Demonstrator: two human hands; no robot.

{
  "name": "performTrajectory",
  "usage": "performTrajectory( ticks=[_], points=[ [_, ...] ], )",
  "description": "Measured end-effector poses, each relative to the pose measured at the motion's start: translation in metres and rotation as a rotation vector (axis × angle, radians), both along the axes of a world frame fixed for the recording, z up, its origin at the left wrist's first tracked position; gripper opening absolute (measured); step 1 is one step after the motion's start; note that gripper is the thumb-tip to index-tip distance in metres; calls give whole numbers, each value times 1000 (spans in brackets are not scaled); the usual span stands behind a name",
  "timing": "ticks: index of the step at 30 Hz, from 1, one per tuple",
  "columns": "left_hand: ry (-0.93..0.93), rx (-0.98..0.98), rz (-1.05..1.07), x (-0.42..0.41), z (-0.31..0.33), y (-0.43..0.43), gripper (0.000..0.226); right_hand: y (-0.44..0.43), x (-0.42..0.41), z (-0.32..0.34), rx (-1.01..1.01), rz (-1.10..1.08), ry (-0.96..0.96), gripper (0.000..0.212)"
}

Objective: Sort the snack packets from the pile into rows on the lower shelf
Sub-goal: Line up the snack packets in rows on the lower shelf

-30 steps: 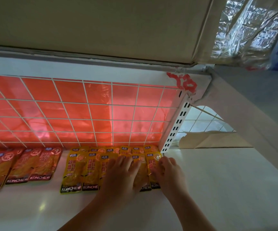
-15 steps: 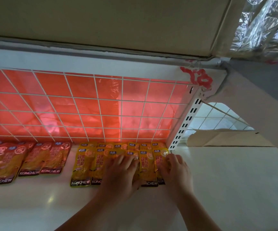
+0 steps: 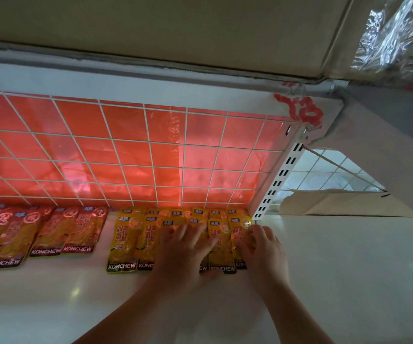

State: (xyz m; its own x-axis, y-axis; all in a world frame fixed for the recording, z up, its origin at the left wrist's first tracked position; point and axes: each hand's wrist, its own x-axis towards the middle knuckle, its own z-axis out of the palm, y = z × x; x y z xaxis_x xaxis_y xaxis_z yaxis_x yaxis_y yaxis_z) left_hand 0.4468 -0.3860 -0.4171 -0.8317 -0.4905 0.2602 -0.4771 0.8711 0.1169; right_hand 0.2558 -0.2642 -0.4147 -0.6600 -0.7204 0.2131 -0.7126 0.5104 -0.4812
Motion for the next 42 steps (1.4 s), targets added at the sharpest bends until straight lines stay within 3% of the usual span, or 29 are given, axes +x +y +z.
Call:
performTrajectory(
  ticks=[15, 26, 32, 42],
  points=[
    [-163, 19, 51, -7, 16, 3, 70, -1, 0, 0, 16, 8, 23, 39],
    [-79, -47, 86, 43, 10, -8, 69, -1, -3, -3, 41, 28, 57, 45],
    [-94, -62, 101, 76, 12, -17, 67, 4, 0, -7, -55, 10, 32, 43],
    [-115, 5, 94, 78, 14, -18, 60, -1, 0, -10, 27, 35, 72, 41]
  ],
)
